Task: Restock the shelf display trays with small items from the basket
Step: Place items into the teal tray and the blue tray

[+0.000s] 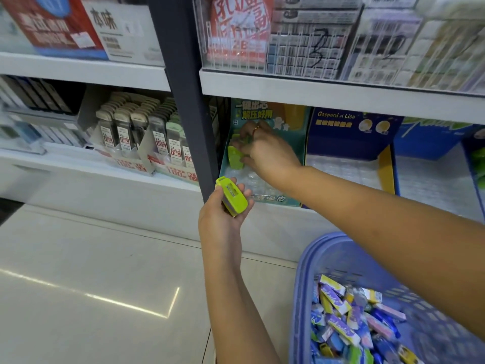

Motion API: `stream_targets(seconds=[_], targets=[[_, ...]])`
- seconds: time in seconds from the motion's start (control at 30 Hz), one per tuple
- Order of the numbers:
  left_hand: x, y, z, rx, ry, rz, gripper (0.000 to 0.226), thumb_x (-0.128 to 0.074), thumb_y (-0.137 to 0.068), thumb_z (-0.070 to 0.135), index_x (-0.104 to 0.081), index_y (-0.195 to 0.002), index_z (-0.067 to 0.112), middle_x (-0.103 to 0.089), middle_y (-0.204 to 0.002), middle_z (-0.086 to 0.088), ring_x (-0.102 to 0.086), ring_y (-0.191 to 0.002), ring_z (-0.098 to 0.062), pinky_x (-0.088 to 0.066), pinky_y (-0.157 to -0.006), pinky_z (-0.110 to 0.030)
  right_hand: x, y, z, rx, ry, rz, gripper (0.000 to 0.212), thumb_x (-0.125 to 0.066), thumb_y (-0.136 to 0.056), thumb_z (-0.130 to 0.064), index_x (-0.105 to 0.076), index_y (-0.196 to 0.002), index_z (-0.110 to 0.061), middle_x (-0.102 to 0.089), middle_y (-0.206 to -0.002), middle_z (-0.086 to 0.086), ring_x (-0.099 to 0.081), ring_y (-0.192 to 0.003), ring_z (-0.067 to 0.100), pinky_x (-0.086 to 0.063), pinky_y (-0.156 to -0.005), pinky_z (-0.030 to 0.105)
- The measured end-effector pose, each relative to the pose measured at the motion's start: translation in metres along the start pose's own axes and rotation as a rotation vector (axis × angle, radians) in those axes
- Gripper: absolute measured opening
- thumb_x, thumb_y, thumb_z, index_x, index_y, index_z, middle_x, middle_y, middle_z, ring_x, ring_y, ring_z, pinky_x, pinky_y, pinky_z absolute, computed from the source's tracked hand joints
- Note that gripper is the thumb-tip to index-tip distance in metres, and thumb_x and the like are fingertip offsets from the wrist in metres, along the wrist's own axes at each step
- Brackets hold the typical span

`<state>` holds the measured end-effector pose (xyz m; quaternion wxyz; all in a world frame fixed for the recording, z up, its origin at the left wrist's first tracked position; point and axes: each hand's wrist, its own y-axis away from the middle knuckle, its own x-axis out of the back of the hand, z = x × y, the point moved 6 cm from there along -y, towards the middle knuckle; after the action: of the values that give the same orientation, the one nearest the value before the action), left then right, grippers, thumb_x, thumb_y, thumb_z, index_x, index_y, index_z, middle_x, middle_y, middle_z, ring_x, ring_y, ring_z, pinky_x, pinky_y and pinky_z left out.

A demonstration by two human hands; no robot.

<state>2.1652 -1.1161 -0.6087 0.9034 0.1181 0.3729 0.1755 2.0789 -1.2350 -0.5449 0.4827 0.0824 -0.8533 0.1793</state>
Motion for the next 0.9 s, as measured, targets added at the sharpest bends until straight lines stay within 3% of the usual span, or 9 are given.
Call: stream_targets(seconds=[0.07, 0.17, 0.3, 0.43, 0.5, 0.63, 0.73, 0.83, 0.9], targets=[[-0.001, 0.004, 0.004, -0.017, 0.024, 0.006, 0.026, -0.042, -0.100, 0.021, -0.061, -0.103, 0.003, -0.069, -0.089, -0.008, -0.069, -0.086, -0.022, -0.057, -0.081, -0.032, 0.002, 0.004, 0.001, 0.012, 0.060, -0.076, 0.032, -0.053, -0.091, -0.032, -0.051, -0.123, -0.025, -0.041, -0.132, -0.001, -0.054, -0.106, 0.014, -0.041, -0.084, 0.027], [-0.001, 0.010, 0.009, -0.038, 0.107, 0.010, 0.022, -0.044, -0.100, 0.021, -0.058, -0.104, 0.004, -0.070, -0.100, -0.012, -0.070, -0.095, -0.023, -0.055, -0.087, -0.035, 0.010, 0.031, -0.008, 0.167, 0.159, -0.102, 0.064, -0.055, -0.084, -0.007, -0.039, -0.140, -0.034, -0.020, -0.152, 0.000, -0.027, -0.137, 0.024, -0.033, -0.107, 0.029], [0.000, 0.010, 0.011, -0.053, 0.209, -0.015, 0.031, -0.046, -0.099, 0.026, -0.055, -0.112, 0.000, -0.071, -0.101, -0.014, -0.070, -0.097, -0.023, -0.058, -0.082, -0.031, 0.019, 0.079, -0.018, 0.253, -0.249, -0.103, 0.064, -0.070, -0.079, -0.013, -0.046, -0.135, -0.031, -0.042, -0.133, -0.005, -0.041, -0.116, -0.005, -0.036, -0.088, 0.002], [-0.008, 0.009, 0.003, -0.004, 0.132, -0.034, 0.035, -0.049, -0.096, 0.034, -0.062, -0.104, 0.002, -0.074, -0.091, -0.011, -0.072, -0.090, -0.019, -0.058, -0.070, -0.024, 0.026, 0.093, -0.025, 0.250, -0.337, -0.019, 0.037, -0.071, -0.082, -0.020, -0.063, -0.118, -0.022, -0.063, -0.110, -0.006, -0.055, -0.097, 0.002, -0.047, -0.083, 0.019], [-0.014, 0.010, 0.002, 0.000, 0.096, -0.054, 0.040, -0.049, -0.095, 0.038, -0.063, -0.106, 0.002, -0.074, -0.096, -0.015, -0.071, -0.094, -0.021, -0.058, -0.072, -0.025, 0.031, 0.090, -0.028, 0.226, -0.397, 0.041, 0.029, -0.069, -0.083, -0.017, -0.067, -0.112, -0.018, -0.068, -0.100, -0.003, -0.059, -0.088, 0.005, -0.049, -0.082, 0.021], [-0.002, 0.007, 0.008, -0.179, -0.215, 0.149, 0.030, -0.057, -0.093, 0.037, -0.066, -0.096, 0.009, -0.074, -0.089, -0.008, -0.072, -0.086, -0.015, -0.057, -0.071, -0.020, 0.038, 0.071, -0.015, 0.072, -0.525, 0.133, 0.030, -0.069, -0.083, -0.017, -0.066, -0.113, -0.019, -0.068, -0.096, -0.004, -0.062, -0.088, 0.008, -0.051, -0.081, 0.019], [0.013, 0.010, 0.019, -0.442, -0.670, 0.393, 0.017, -0.064, -0.088, 0.031, -0.067, -0.099, 0.019, -0.067, -0.096, 0.003, -0.062, -0.084, 0.004, -0.045, -0.067, -0.005, 0.041, 0.050, -0.012, 0.072, -0.275, 0.164, 0.035, -0.066, -0.086, -0.019, -0.064, -0.121, -0.020, -0.067, -0.096, 0.002, -0.057, -0.082, 0.012, -0.041, -0.073, 0.011], [0.017, 0.005, 0.009, -0.451, -0.746, 0.379, 0.020, -0.068, -0.086, 0.026, -0.065, -0.105, 0.024, -0.060, -0.107, 0.003, -0.054, -0.085, 0.014, -0.037, -0.066, 0.004, 0.032, 0.032, -0.016, 0.102, -0.103, 0.083, 0.038, -0.061, -0.090, -0.018, -0.057, -0.128, -0.017, -0.066, -0.104, 0.010, -0.058, -0.090, 0.019, -0.043, -0.079, 0.024], [0.016, 0.003, 0.001, -0.454, -0.726, 0.368, 0.020, -0.068, -0.086, 0.024, -0.064, -0.105, 0.025, -0.059, -0.111, 0.002, -0.056, -0.094, 0.006, -0.038, -0.073, -0.001, 0.021, 0.026, -0.020, 0.130, -0.041, 0.008, 0.035, -0.059, -0.090, -0.018, -0.058, -0.125, -0.015, -0.065, -0.109, 0.013, -0.060, -0.098, 0.025, -0.045, -0.084, 0.031]])
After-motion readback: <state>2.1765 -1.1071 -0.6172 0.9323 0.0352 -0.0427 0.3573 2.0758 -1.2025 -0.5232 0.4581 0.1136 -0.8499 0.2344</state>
